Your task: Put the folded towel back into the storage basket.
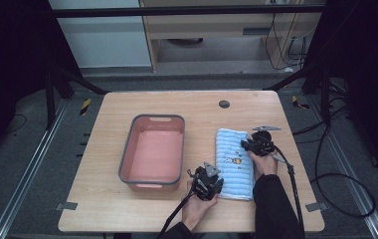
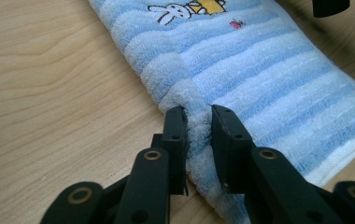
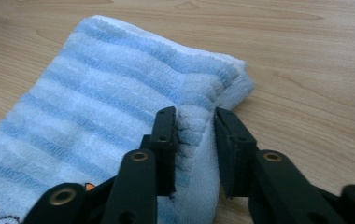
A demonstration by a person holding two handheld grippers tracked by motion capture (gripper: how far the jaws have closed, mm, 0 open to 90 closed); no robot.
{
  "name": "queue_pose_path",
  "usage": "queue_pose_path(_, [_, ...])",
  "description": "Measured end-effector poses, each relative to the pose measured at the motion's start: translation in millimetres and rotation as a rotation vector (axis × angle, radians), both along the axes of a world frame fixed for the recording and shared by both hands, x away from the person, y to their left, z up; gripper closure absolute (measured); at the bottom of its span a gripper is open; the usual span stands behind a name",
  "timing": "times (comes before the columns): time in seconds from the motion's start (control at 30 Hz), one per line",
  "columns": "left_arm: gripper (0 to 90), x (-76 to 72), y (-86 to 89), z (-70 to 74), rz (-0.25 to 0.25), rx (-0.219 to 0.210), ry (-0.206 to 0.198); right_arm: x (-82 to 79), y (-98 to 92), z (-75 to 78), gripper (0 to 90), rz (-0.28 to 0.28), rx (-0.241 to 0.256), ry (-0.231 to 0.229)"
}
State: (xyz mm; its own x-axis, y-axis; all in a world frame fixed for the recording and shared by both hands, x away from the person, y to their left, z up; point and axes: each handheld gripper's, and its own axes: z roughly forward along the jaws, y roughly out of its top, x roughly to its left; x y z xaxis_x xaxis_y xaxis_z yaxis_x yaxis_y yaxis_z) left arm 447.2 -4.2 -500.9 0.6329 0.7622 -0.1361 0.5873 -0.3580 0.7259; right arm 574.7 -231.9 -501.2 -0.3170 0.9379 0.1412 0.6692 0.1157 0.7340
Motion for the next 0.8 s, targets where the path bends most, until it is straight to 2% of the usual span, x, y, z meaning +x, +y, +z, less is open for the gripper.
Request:
queue_pose_path(0.23, [83.2,-1.5,-1.6,0.0,0.014,-0.003,-0.012,-0.7,2.0,2.3,79.1,0.009,-0.004,-0.003])
queue_pose_path(0.37, [84.4,-1.7,-0.3,0.5,0.016,-0.016,-0.014,-2.5,2.6,6.6,79.8,0.012,-0.013,-0.020])
queue_pose_path(0.47, [85.1,-0.5,2.7,1.7,0.014,-0.032,-0.005,-6.0,3.6,14.6,79.8,0.016,-0.013,-0.053])
queue_pose_path(0.53, [85.2,-0.8,4.9,4.2,0.015,-0.041,-0.008,-7.5,3.7,17.4,79.9,0.017,-0.005,-0.056])
queue_pose_path(0.8, [85.3,-8.5,15.9,25.9,0.004,-0.073,-0.058,-19.6,8.7,41.1,80.0,0.030,-0.010,-0.128])
